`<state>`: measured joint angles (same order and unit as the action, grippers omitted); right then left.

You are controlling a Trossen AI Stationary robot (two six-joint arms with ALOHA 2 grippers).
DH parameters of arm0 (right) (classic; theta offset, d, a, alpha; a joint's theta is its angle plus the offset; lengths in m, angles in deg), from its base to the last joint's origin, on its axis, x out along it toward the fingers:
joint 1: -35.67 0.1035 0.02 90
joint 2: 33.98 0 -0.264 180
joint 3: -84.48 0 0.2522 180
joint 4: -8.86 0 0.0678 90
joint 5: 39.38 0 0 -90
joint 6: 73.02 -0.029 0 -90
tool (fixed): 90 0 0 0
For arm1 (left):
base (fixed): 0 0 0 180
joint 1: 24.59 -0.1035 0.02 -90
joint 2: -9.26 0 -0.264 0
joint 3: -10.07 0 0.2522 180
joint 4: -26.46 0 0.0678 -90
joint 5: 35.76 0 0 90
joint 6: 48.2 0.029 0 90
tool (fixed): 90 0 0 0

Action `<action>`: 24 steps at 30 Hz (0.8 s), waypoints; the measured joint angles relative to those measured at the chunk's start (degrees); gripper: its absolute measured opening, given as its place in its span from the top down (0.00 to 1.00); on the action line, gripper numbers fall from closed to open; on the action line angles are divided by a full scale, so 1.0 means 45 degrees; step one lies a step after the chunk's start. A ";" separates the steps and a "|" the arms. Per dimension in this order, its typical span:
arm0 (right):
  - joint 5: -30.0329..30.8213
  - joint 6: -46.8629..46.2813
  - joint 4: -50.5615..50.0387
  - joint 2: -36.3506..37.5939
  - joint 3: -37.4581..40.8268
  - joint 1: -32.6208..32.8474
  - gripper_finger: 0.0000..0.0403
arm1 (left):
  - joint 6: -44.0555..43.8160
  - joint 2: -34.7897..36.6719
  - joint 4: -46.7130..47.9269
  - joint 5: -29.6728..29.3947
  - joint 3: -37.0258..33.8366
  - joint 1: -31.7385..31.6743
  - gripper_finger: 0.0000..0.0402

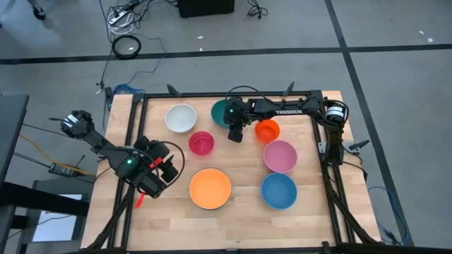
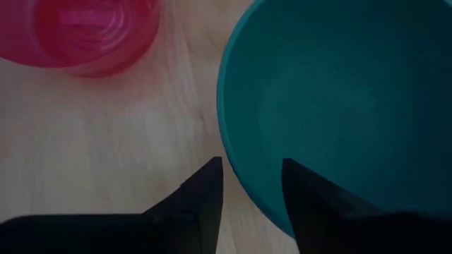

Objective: Nest bowls inside each other
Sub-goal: Stack the dark green bowl on top of the the orange bowl

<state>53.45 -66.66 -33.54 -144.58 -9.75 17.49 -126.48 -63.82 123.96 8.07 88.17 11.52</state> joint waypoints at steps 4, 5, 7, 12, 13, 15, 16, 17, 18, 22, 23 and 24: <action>0.0000 0.0048 -0.0201 0.0004 0.0000 -0.0004 0.70 | 0.0000 0.0000 0.0002 0.0000 0.0000 0.0001 0.43; 0.0001 0.0048 -0.0282 0.0004 0.0000 -0.0005 0.71 | 0.0000 0.0000 0.0005 0.0000 0.0000 -0.0003 0.43; 0.0005 0.0053 -0.0427 0.0007 0.0000 -0.0005 0.76 | 0.0000 0.0002 0.0005 0.0000 0.0000 0.0000 0.43; -0.0300 0.0269 -0.0607 0.0014 0.0000 -0.0005 0.95 | 0.0003 0.0000 0.0015 0.0002 0.0000 -0.0003 0.43; -0.0423 0.0340 -0.0609 0.0014 0.0000 -0.0005 0.97 | 0.0005 0.0000 0.0015 0.0005 0.0000 -0.0002 0.43; -0.0462 0.0359 -0.0607 0.0019 0.0000 -0.0005 0.98 | 0.0005 0.0000 0.0015 0.0005 0.0000 0.0001 0.43; -0.0471 0.0334 -0.0593 0.0019 0.0000 -0.0005 0.98 | 0.0005 0.0000 0.0015 0.0005 0.0000 -0.0003 0.43; -0.0471 0.0333 -0.0611 0.0019 0.0000 -0.0005 0.99 | 0.0005 0.0001 0.0019 0.0005 0.0000 -0.0003 0.43; -0.0472 0.0378 -0.0597 0.0019 0.0000 -0.0002 0.99 | 0.0005 0.0001 0.0016 0.0005 0.0000 0.0000 0.43; -0.0463 0.0417 -0.0551 0.0019 0.0000 0.0138 0.99 | 0.0005 0.0000 0.0019 0.0005 0.0000 0.0001 0.43; -0.0467 0.0422 -0.0531 0.0019 0.0000 0.0195 1.00 | 0.0005 0.0002 0.0018 0.0005 0.0000 0.0000 0.43; -0.0490 0.0427 -0.0479 0.0019 0.0000 0.0268 1.00 | 0.0005 0.0000 0.0016 0.0005 0.0000 -0.0003 0.43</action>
<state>51.24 -64.74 -35.70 -144.50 -9.75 18.70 -126.45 -63.82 124.03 8.09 88.17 11.50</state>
